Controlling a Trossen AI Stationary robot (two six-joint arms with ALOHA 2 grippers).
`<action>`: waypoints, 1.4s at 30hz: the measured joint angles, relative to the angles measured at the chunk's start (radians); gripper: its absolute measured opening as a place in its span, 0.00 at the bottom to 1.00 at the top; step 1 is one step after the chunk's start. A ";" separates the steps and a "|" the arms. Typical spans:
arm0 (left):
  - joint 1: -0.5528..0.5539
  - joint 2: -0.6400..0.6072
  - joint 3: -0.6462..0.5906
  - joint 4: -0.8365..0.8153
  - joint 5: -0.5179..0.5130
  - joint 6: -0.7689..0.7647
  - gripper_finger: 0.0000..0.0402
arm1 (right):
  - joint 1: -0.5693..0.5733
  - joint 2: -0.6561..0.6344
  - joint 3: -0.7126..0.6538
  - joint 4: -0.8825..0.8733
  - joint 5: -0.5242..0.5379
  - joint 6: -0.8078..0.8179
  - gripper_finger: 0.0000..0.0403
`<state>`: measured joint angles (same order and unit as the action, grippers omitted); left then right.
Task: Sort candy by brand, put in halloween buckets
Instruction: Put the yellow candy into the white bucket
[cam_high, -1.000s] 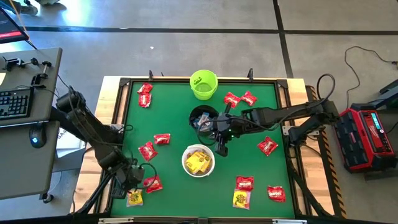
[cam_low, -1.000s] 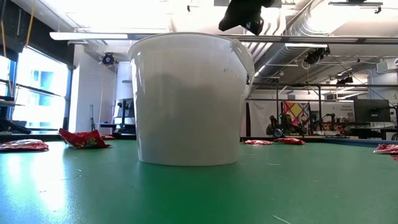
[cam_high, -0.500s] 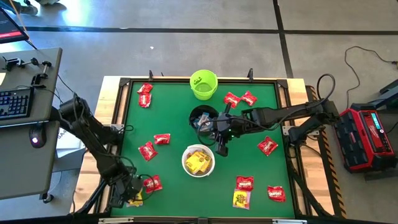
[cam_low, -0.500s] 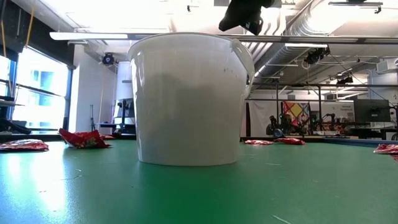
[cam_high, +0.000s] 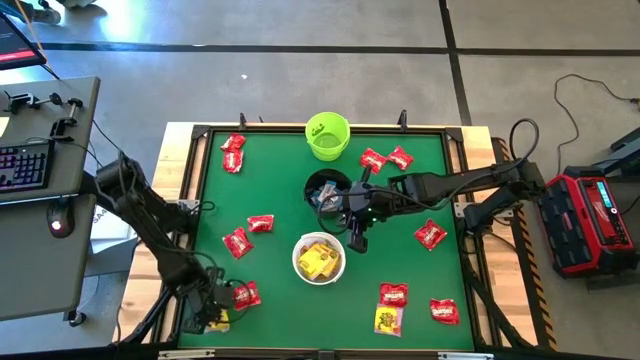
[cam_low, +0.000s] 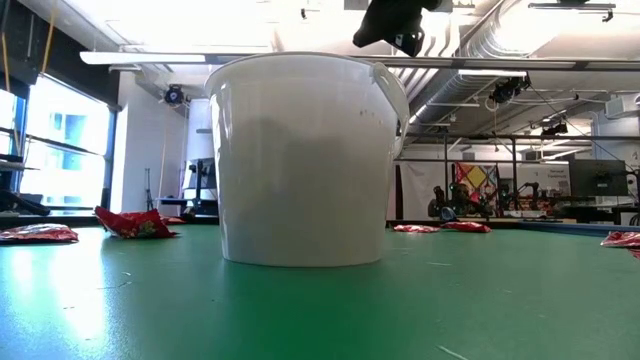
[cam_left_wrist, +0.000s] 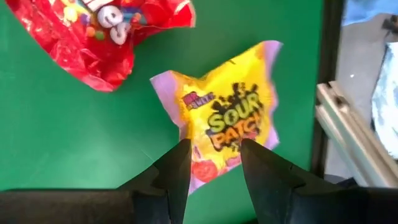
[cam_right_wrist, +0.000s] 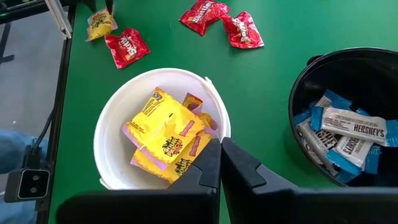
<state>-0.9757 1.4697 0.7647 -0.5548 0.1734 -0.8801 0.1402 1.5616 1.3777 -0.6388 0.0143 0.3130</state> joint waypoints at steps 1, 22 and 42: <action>0.003 0.009 0.000 0.001 0.000 0.005 0.33 | 0.000 0.000 0.000 0.000 0.000 -0.001 0.00; 0.060 0.091 0.001 0.073 0.027 -0.010 0.15 | 0.000 0.001 0.000 0.000 0.001 -0.037 0.00; 0.157 -0.194 0.130 -0.310 -0.011 -0.161 0.00 | -0.069 0.001 0.001 -0.009 -0.075 -0.194 0.00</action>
<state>-0.8188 1.2756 0.8951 -0.8652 0.1625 -1.0406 0.0714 1.5623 1.3784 -0.6481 -0.0611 0.1188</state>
